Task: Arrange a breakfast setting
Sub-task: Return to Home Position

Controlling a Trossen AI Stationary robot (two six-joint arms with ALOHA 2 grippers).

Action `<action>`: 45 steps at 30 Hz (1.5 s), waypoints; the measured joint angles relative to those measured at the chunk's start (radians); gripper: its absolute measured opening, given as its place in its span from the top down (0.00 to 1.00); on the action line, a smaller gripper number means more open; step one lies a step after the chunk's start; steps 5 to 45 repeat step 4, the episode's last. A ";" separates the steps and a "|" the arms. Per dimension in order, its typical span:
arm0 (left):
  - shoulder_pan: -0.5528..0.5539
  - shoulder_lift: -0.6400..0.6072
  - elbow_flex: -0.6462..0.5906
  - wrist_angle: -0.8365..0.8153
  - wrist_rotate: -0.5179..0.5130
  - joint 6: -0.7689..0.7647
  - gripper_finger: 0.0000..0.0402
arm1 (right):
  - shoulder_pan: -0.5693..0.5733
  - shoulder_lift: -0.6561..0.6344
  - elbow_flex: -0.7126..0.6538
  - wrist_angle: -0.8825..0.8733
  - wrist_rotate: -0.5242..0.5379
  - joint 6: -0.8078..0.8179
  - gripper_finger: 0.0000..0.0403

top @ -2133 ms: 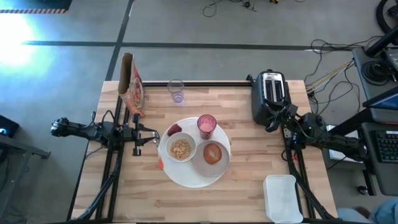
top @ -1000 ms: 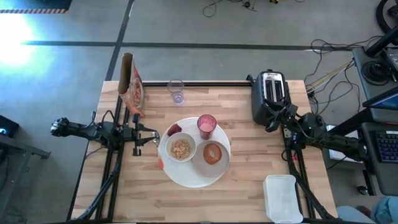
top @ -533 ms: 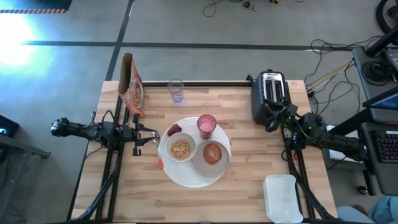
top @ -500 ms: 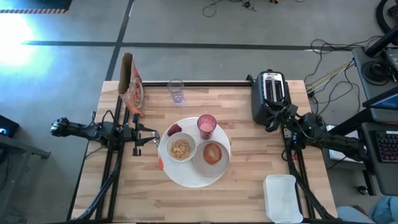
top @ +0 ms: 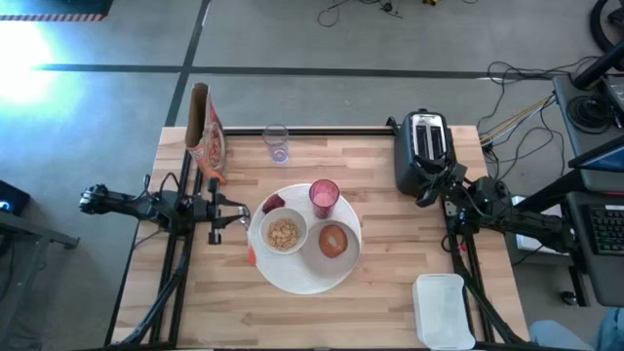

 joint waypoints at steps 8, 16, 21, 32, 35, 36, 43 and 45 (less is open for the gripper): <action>0.000 0.000 0.000 0.000 0.000 0.000 0.73 | 0.000 0.000 0.000 0.000 0.000 0.000 0.68; 0.000 0.000 0.000 0.000 0.000 0.000 0.73 | 0.000 0.000 0.000 0.000 0.000 0.000 0.68; 0.000 0.000 0.000 0.000 0.000 0.000 0.73 | 0.000 0.000 0.000 0.000 0.000 0.000 0.68; 0.000 0.000 0.000 0.000 0.000 0.000 0.73 | 0.000 0.000 0.000 0.000 0.000 0.000 0.68; 0.000 0.000 0.000 0.000 0.000 0.000 0.73 | 0.000 0.000 0.000 0.000 0.000 0.000 0.68; 0.000 0.000 0.000 0.000 0.000 0.000 0.73 | 0.000 0.000 0.000 0.000 0.000 0.000 0.68; 0.000 0.000 0.000 0.000 0.000 0.000 0.73 | 0.000 0.000 0.000 0.000 0.000 0.000 0.68; 0.000 0.000 0.000 0.000 0.000 0.000 0.73 | 0.000 0.000 0.000 0.000 0.000 0.000 0.68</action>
